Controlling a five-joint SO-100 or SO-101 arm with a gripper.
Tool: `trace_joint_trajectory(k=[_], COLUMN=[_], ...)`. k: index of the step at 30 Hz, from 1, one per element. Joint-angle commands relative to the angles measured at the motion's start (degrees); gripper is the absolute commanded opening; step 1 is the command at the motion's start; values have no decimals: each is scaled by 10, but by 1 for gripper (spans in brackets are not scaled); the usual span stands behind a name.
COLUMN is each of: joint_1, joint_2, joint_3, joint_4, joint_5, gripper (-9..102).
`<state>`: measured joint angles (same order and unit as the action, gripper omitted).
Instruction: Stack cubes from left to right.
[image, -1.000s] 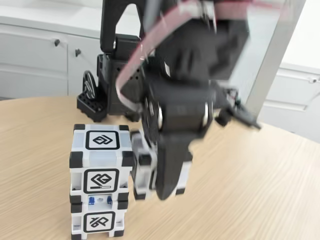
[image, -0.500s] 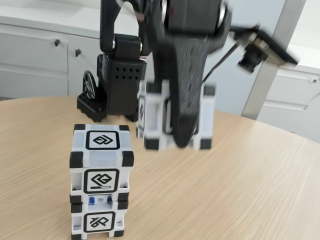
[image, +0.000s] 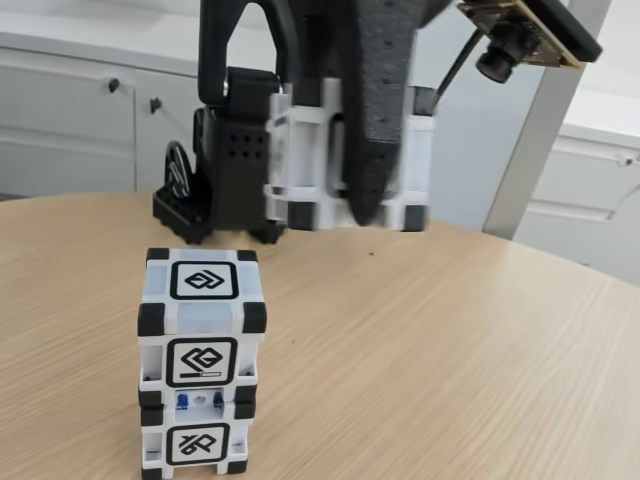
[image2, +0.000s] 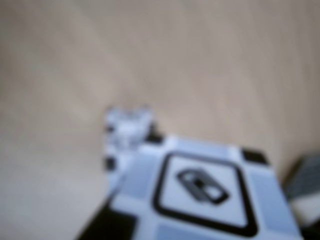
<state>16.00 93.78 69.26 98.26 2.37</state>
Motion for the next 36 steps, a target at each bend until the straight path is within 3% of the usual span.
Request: trace_joint_trajectory(k=[1,7,36], joint_1=[51,119,120], joint_2=[19,17,16], joint_3=[-32,-26,61], joint_4=[7,7,6], joint_5=[-17,-53,-124], gripper=[22,22,21])
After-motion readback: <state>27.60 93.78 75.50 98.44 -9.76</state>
